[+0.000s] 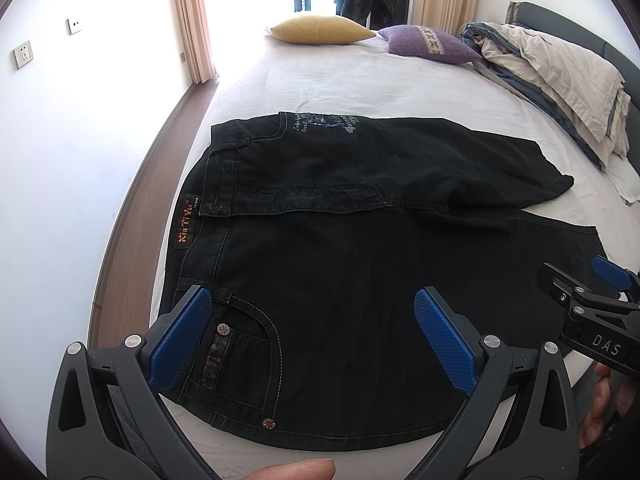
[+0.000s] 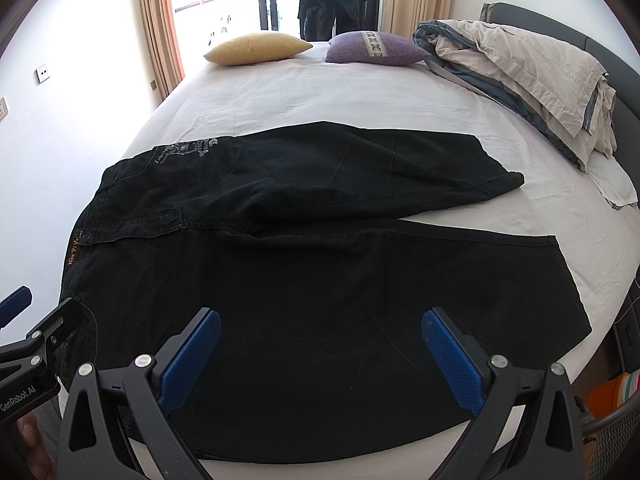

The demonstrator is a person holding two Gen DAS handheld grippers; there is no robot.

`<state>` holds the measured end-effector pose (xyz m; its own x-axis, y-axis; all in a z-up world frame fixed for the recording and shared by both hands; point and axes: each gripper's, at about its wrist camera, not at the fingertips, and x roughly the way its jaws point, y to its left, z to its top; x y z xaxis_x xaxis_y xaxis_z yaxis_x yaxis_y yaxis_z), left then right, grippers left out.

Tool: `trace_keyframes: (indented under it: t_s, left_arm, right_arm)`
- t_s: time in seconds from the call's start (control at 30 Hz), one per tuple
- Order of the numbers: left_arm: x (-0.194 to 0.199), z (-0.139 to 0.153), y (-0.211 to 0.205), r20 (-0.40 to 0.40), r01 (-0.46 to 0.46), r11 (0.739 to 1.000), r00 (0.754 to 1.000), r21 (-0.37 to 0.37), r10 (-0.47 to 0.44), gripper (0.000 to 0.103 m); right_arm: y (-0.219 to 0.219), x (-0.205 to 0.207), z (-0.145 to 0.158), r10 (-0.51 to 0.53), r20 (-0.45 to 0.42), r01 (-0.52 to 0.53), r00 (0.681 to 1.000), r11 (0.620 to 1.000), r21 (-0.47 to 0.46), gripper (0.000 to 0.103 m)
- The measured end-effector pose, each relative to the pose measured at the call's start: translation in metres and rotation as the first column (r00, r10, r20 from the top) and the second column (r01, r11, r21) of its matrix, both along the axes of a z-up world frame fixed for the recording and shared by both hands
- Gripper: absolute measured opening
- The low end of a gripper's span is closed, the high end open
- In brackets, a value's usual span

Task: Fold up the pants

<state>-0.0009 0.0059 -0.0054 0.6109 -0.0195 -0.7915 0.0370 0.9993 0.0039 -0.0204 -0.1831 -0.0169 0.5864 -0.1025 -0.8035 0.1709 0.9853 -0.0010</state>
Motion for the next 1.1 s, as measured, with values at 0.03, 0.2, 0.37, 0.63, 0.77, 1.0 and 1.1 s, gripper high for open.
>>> trace_keyframes:
  t_s: [0.03, 0.2, 0.37, 0.63, 0.77, 1.0, 1.1]
  left_arm:
    - [0.0, 0.0, 0.0, 0.0, 0.001, 1.0, 1.0, -0.001, -0.001, 0.103]
    - [0.0, -0.005, 0.0, -0.009, 0.003, 1.0, 1.0, -0.008, -0.003, 0.103]
    - [0.004, -0.009, -0.001, 0.013, 0.005, 1.0, 1.0, 0.031, -0.005, 0.103]
    - [0.081, 0.003, 0.014, 0.008, 0.187, 0.982, 0.982, -0.026, -0.187, 0.103]
    - [0.153, 0.007, 0.017, -0.03, 0.26, 0.96, 0.966, 0.102, -0.258, 0.103]
    - [0.287, -0.004, 0.025, -0.165, 0.41, 0.905, 0.906, 0.116, -0.389, 0.103]
    - [0.324, -0.024, 0.023, -0.251, 0.469, 0.88, 0.864, 0.083, -0.437, 0.103]
  right_arm:
    - [0.0, 0.0, 0.0, 0.0, 0.0, 0.0, 1.0, 1.0, 0.0, 0.103]
    - [-0.001, 0.002, -0.003, 0.003, -0.01, -0.003, 1.0, 1.0, 0.001, 0.103]
    - [-0.008, 0.009, -0.005, 0.026, -0.018, -0.025, 1.0, 1.0, 0.016, 0.103]
    - [-0.031, 0.054, 0.009, 0.22, 0.024, -0.221, 0.975, 0.972, 0.075, 0.103]
    - [-0.034, 0.092, 0.03, 0.406, 0.09, -0.409, 0.909, 0.912, 0.015, 0.103]
    - [-0.045, 0.179, 0.029, 0.596, 0.053, -0.597, 0.801, 0.802, -0.004, 0.085]
    - [-0.052, 0.216, 0.024, 0.628, 0.032, -0.629, 0.777, 0.777, 0.018, 0.08]
